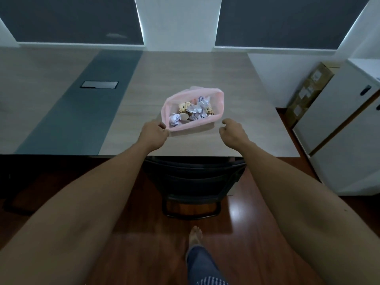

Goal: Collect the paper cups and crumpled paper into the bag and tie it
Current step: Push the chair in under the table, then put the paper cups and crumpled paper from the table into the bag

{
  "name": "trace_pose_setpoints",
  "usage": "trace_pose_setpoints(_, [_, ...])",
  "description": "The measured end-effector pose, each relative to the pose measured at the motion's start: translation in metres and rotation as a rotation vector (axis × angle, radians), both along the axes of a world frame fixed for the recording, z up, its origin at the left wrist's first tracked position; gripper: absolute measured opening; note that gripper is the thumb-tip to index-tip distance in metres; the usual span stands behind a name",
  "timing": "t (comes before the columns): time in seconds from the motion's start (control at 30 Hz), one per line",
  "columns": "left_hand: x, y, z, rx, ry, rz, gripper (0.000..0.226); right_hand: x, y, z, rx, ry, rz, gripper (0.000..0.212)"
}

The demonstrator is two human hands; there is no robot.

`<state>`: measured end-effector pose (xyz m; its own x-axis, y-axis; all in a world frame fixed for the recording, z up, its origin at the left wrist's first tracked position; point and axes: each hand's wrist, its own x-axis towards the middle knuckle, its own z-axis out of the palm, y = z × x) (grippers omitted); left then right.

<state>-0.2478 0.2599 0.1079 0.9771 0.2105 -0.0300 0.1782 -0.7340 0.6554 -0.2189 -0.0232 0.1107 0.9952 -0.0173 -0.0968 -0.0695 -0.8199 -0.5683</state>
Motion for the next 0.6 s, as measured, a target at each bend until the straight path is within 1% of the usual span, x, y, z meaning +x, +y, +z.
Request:
trace_pose_setpoints(0.17, [0.078,0.011,-0.037,0.042,0.083,-0.082,0.037,0.083,-0.002,-0.031,0.115,-0.003,-0.050,0.039])
trace_pose_setpoints(0.33, [0.162,0.019,-0.079,0.130,0.172,-0.148,0.053,0.167,0.000,-0.066,0.207,0.017,-0.143,0.040])
trace_pose_setpoints(0.47, [0.216,0.024,-0.108,0.155,0.196,-0.134,0.056,0.227,0.004,-0.092,0.170,-0.027,-0.120,0.030])
trace_pose_setpoints(0.53, [0.237,0.025,-0.121,0.133,0.200,-0.130,0.064,0.254,0.004,-0.105,0.151,0.009,-0.125,0.025])
trace_pose_setpoints(0.6, [0.254,0.025,-0.132,0.094,0.192,-0.106,0.076,0.276,0.005,-0.112,0.182,0.052,-0.144,0.030])
